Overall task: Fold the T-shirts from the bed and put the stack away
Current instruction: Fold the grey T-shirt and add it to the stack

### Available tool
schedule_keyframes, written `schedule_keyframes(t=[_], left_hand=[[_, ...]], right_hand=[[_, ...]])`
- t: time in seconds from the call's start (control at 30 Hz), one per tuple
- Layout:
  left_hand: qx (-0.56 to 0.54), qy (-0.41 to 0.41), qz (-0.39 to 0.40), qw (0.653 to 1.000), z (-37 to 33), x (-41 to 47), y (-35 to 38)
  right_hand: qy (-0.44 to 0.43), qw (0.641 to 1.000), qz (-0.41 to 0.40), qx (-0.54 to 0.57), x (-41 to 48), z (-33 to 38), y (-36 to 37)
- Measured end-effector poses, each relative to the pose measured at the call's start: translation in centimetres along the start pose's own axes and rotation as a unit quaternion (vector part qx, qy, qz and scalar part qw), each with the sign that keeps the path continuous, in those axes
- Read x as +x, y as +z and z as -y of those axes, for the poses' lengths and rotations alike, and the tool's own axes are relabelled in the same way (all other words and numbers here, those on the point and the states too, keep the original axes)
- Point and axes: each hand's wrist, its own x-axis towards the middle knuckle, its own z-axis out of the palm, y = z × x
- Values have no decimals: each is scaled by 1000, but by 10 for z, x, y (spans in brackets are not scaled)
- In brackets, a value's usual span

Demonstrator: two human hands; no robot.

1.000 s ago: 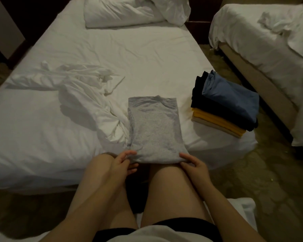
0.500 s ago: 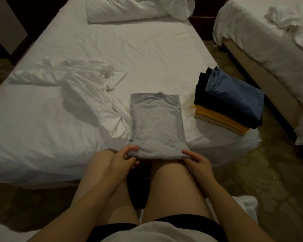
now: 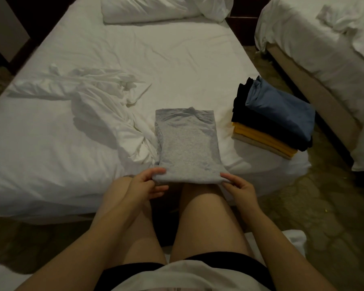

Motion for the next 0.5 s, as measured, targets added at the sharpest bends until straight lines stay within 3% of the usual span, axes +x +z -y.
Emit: schedule_keyframes(t=[0.1,0.2,0.37,0.5], left_hand=[[28,19,36,999,0,-4,4],[115,73,8,991,1,-6,2],[379,201,-43,902,13,-8,-6],[402,228,-93,882,18,-5,-5]], right_hand=[[-2,1000,4,-3,1,1,3],[-1,1000,3,-8,3,0,3],[-14,999,3,-38,2,-5,-1],[-35,995,16,-97,-1,-5,-2]])
